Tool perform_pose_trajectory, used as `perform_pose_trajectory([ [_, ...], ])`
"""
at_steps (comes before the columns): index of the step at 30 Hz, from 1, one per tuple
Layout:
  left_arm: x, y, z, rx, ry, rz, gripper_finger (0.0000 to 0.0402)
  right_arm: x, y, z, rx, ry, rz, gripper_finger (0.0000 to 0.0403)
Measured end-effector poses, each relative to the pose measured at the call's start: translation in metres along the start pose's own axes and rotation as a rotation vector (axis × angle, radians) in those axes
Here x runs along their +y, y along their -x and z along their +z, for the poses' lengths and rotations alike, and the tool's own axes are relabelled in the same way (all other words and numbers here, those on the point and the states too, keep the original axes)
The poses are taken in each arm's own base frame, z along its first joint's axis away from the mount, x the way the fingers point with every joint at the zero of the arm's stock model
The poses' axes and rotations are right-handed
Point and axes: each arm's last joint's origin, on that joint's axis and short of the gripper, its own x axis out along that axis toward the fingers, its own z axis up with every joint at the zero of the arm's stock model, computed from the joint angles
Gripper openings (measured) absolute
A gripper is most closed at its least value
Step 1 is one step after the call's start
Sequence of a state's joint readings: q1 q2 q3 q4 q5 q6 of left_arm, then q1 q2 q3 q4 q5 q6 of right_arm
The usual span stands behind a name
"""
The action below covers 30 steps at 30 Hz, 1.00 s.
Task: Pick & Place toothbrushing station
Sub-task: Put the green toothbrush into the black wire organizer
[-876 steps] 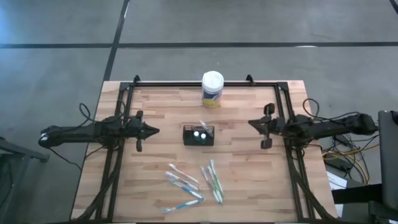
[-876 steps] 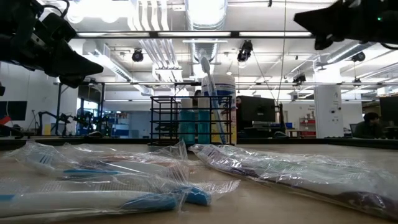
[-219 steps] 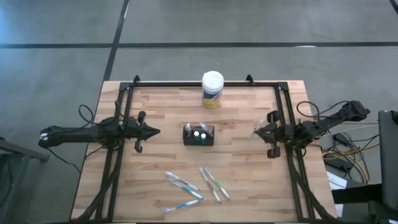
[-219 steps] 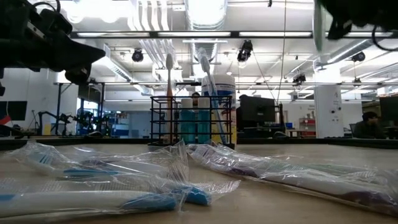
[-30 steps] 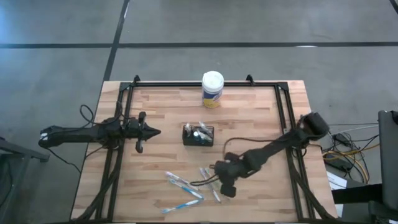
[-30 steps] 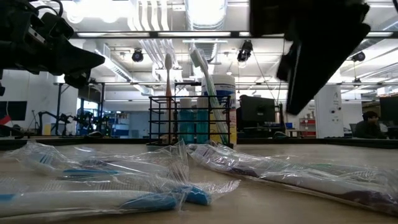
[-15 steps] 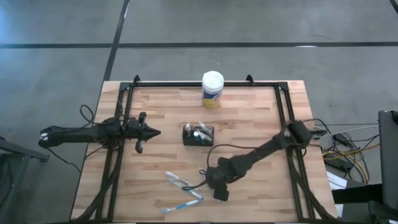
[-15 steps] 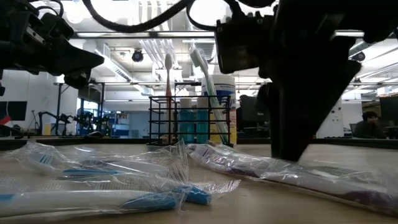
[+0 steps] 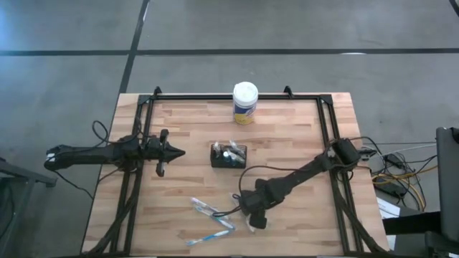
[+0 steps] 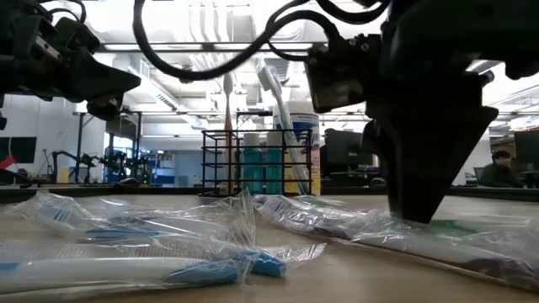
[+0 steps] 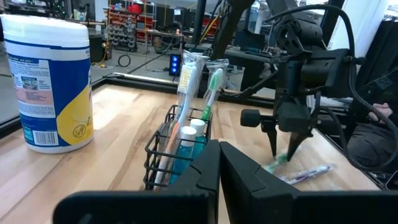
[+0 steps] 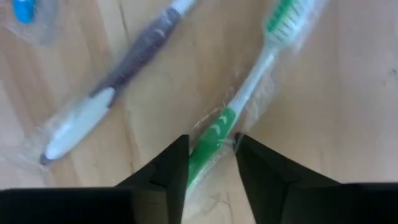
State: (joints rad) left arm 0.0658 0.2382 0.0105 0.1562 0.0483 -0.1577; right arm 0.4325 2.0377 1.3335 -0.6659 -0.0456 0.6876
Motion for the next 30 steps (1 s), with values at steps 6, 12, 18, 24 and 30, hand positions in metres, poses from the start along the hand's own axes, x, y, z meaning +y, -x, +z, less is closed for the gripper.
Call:
perform_pose_trajectory([
  [6, 0.0, 0.0, 0.0, 0.0, 0.0, 0.0, 0.0012, -0.003, -0.001, -0.002, 0.009, 0.045, -0.026, 0.0048],
  [12, 0.0, 0.0, 0.0, 0.0, 0.0, 0.0, 0.0012, -0.005, 0.0, -0.001, -0.004, 0.11, -0.043, 0.0019],
  [18, 0.0, 0.0, 0.0, -0.001, 0.0, 0.0, 0.0012, -0.011, 0.027, -0.004, -0.089, 0.172, -0.124, 0.0015],
  [24, 0.0, 0.0, 0.001, -0.014, -0.001, -0.002, 0.0012, -0.014, 0.084, -0.007, -0.43, 0.265, -0.021, 0.0014],
  [30, -0.001, 0.0, 0.003, -0.028, -0.005, -0.011, 0.0012, -0.043, 0.113, -0.029, -0.787, 0.252, 0.074, 0.0014],
])
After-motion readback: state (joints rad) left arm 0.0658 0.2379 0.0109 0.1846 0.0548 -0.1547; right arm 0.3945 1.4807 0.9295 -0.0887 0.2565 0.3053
